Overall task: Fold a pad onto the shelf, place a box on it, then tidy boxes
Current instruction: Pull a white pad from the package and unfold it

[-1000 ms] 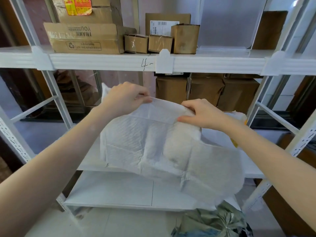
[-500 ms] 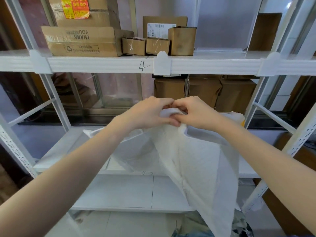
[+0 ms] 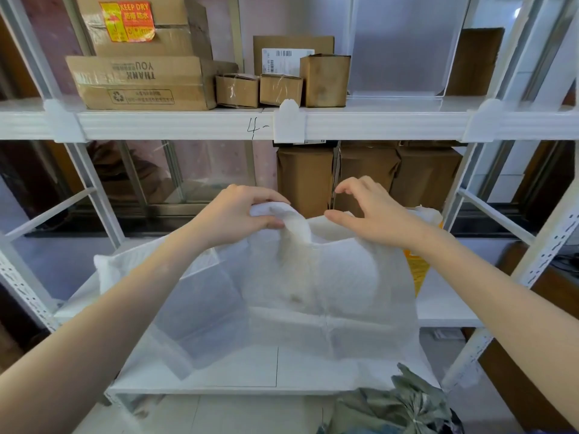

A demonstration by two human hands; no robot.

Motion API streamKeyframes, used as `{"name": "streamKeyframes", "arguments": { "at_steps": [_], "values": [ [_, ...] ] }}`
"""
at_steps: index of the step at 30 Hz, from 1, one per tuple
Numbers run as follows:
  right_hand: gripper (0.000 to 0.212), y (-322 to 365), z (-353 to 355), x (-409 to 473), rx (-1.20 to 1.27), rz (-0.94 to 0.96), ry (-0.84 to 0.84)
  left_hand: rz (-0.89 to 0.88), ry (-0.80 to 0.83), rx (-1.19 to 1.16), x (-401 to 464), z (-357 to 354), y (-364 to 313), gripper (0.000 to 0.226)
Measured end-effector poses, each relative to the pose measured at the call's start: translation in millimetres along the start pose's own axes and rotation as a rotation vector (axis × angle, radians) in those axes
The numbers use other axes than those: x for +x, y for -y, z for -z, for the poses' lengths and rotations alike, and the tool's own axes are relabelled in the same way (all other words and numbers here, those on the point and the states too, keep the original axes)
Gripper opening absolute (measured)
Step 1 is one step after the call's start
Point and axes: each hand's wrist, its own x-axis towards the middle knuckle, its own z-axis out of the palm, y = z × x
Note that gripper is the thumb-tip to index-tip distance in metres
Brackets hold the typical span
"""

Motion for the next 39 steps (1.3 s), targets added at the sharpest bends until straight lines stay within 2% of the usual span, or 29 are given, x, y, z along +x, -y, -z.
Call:
{"name": "streamKeyframes", "arguments": {
  "at_steps": [3,5,8,14,20,24,27,29,31,35,39],
  "values": [
    [0.058,-7,0,2,0.002,-0.162,0.011,0.016,-0.015,-0.029,-6,3,9,0.034],
    [0.056,-6,-2,3,0.065,-0.23,0.08,0.016,-0.008,-0.032,-8,3,12,0.039],
    [0.05,1,-5,6,0.198,-0.213,0.11,0.002,0.017,-0.003,-7,1,13,0.04],
    [0.035,15,-1,13,0.237,-0.021,-0.202,0.051,0.079,0.055,-5,-5,17,0.052],
    [0.022,15,12,18,0.212,-0.008,-0.385,0.07,0.088,0.11,-9,-4,19,0.06],
    [0.016,13,16,22,0.145,-0.023,-0.436,0.047,0.067,0.107,-9,-1,16,0.048],
    [0.015,13,12,24,-0.027,-0.018,-0.497,0.013,0.063,0.104,-7,1,13,0.037],
    [0.024,16,11,22,-0.171,0.019,-0.545,-0.002,0.065,0.093,-5,1,10,0.034],
    [0.031,24,10,19,-0.232,0.152,-0.525,-0.022,0.061,0.072,-2,0,6,0.034],
    [0.04,46,-5,19,-0.391,0.394,-0.28,-0.022,0.022,-0.004,6,-2,-4,0.034],
    [0.028,54,-9,24,-0.39,0.339,-0.228,-0.021,-0.002,-0.043,9,-3,-11,0.034]
  ]
}}
